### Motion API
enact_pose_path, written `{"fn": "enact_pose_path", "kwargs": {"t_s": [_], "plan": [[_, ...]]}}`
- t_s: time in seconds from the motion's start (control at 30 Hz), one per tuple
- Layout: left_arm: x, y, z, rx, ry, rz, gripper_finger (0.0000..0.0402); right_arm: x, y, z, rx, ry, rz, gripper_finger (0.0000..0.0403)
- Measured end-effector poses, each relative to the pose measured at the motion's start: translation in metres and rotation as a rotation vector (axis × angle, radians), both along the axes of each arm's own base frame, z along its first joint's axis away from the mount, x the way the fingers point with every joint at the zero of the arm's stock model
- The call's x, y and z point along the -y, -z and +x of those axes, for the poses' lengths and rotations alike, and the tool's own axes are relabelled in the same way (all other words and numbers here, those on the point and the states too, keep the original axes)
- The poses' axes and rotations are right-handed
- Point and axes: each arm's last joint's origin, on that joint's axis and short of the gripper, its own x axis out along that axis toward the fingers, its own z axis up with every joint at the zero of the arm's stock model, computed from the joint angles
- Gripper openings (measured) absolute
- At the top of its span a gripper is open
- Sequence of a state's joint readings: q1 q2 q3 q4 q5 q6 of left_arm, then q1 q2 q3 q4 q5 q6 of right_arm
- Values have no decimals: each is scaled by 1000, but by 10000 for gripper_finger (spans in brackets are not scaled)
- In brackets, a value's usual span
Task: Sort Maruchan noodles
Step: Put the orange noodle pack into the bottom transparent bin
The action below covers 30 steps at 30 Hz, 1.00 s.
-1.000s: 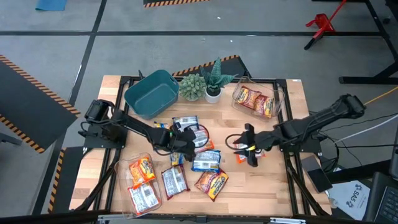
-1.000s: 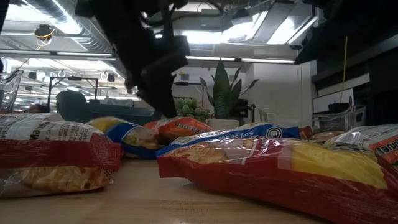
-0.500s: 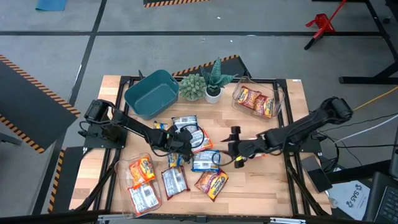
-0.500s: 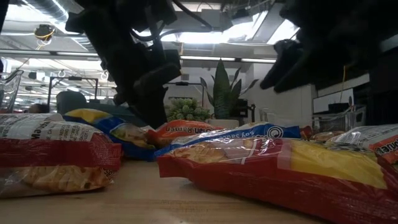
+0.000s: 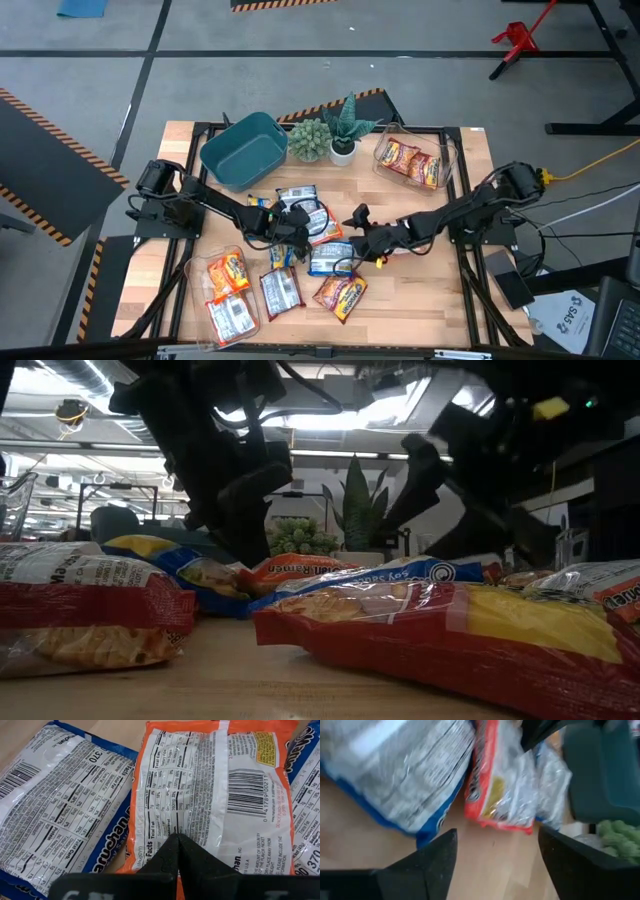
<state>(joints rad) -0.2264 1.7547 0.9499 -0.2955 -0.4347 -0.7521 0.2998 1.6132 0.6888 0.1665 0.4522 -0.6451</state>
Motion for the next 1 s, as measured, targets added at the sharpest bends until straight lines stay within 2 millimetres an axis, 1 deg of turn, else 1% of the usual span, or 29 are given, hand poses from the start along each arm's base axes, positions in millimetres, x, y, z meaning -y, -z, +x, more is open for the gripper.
{"fn": "enact_pose_path", "kwargs": {"t_s": [0.1,0.2,0.33,0.53,0.67,0.77,0.87,1.0], "plan": [[0,0,0,-1,1,1,0,5,7,6,-3,-26,-12,290],[0,0,0,-2,2,1,0,9,15,14,13,-77,-39,299],[0,0,0,-2,2,2,0,12,24,24,49,-140,-80,300],[0,0,0,-3,2,2,0,15,39,33,73,-196,-112,300],[0,1,0,-2,2,2,0,16,43,40,151,-211,-125,300],[0,1,0,-2,3,1,0,15,43,42,181,-205,-123,299],[0,0,0,-1,4,-2,0,15,42,45,181,-197,-128,284],[1,0,1,13,7,-9,0,15,40,52,150,-206,-123,240]]}}
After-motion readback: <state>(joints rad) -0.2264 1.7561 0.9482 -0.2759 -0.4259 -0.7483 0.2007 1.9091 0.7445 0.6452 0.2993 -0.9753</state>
